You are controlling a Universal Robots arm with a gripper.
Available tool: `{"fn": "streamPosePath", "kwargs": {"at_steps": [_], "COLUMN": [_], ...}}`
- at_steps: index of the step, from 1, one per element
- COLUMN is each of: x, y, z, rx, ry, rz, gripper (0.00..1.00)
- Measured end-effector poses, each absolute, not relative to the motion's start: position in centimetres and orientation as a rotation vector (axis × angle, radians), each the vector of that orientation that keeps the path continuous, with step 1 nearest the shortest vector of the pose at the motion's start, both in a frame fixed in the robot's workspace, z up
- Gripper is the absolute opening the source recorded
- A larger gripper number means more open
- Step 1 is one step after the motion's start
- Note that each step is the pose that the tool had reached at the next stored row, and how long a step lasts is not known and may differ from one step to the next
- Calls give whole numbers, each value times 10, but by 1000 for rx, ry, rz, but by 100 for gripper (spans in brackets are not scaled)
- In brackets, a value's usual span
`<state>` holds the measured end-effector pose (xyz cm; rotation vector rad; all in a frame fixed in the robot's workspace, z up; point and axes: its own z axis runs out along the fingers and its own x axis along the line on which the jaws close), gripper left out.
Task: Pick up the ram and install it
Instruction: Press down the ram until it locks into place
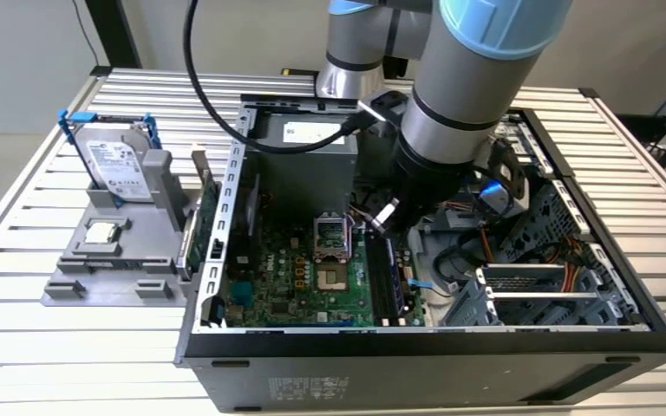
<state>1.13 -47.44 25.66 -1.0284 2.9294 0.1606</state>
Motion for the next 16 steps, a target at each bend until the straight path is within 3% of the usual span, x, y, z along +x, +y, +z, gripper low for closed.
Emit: {"fn": "streamPosePath", "kwargs": {"at_steps": [16], "x": [11], "y": [-474], "z": [257], "rx": [-1384], "ry": [2777], "rz": [169], "gripper": [0]}}
